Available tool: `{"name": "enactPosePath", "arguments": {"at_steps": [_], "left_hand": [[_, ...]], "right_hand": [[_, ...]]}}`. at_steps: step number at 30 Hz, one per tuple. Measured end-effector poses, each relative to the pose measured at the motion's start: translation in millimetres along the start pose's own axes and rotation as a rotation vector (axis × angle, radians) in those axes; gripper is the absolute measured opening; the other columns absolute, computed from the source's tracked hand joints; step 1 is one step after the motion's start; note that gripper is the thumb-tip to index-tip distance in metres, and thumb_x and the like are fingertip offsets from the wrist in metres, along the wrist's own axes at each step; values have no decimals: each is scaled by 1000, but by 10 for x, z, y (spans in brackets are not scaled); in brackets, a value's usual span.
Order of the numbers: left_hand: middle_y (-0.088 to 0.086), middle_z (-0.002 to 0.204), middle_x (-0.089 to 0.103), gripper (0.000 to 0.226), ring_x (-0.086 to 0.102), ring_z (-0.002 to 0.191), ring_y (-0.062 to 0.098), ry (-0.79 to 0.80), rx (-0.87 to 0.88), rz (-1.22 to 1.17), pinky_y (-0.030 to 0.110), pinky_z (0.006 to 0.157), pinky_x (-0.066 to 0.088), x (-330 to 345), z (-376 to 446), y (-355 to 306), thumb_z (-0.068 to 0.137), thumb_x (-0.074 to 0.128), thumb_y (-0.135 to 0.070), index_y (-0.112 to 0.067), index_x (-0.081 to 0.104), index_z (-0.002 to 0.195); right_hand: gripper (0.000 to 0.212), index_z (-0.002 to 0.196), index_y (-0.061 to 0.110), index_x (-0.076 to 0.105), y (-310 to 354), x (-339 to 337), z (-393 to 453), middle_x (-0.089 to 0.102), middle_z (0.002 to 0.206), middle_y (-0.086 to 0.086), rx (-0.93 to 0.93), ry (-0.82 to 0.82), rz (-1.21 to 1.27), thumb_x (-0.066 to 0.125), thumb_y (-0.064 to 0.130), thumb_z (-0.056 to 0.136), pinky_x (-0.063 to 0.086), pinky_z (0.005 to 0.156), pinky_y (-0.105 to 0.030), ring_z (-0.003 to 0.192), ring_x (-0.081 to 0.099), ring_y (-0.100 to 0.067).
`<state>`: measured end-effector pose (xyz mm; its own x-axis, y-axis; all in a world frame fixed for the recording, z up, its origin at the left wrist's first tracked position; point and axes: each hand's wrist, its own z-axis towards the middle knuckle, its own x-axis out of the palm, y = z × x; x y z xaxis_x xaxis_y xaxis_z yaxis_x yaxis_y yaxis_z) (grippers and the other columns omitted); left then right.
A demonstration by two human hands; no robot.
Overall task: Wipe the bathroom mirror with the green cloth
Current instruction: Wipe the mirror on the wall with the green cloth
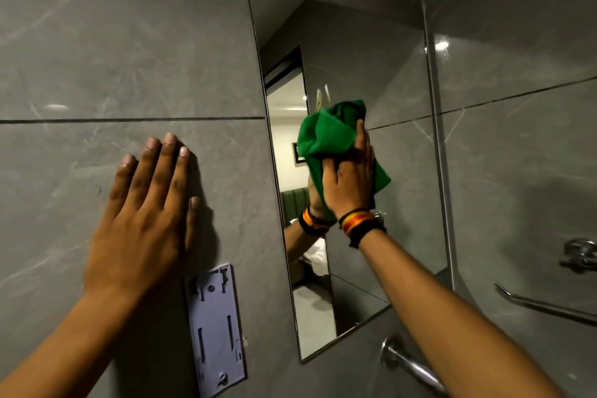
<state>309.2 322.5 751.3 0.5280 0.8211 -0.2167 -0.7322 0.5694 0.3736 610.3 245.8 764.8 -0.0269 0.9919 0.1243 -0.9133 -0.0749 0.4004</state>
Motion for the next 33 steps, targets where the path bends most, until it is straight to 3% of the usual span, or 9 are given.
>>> {"name": "enactPosePath", "arguments": {"at_steps": [4,9,11,15,19,25,33], "left_hand": [[21,175,9,70,5,164,33,-7,-8,2,45,134,-3,-21,8,-23,105,29,-35,0,16,164],[23,174,13,68,11,163,35,-18,-6,15,45,134,0,-43,7,-37,105,28,-34,1,19,163],[24,172,16,68,14,161,36,-23,-2,27,45,133,1,-42,8,-32,105,28,-34,3,21,162],[24,172,19,67,19,160,38,7,6,60,46,133,1,-30,19,-35,104,29,-32,3,25,161],[21,170,25,65,25,157,39,78,-42,15,50,129,12,-223,58,-84,105,28,-34,0,32,160],[15,176,-4,68,-7,163,29,198,-306,-32,46,133,-3,-595,-304,39,109,21,-39,-8,3,166],[16,176,-2,67,-6,163,30,223,-327,68,46,133,-2,-1330,-686,444,111,30,-35,-5,5,166]], "right_hand": [[62,142,17,20,55,26,385,34,156,-23,-20,-44,17,49,32,89,25,117,-61,140,37,-45],[46,125,-5,54,30,51,405,40,154,-18,32,-59,74,47,21,88,32,115,-60,139,41,-42],[41,125,-4,59,70,6,453,43,152,-14,88,-66,97,51,9,87,36,114,-55,138,42,-37],[59,139,15,53,362,-163,476,45,149,-6,69,-59,152,54,-6,85,45,109,-48,135,46,-28],[79,141,21,51,1041,-333,307,43,149,-6,-40,-3,182,56,-15,70,45,108,-42,131,45,-29],[64,142,23,50,1849,-396,-78,48,143,-13,-236,76,105,64,2,83,41,103,-44,124,49,-32],[52,142,19,50,2575,-272,-766,47,142,-20,-135,202,124,57,10,91,39,101,-49,121,49,-40]]}}
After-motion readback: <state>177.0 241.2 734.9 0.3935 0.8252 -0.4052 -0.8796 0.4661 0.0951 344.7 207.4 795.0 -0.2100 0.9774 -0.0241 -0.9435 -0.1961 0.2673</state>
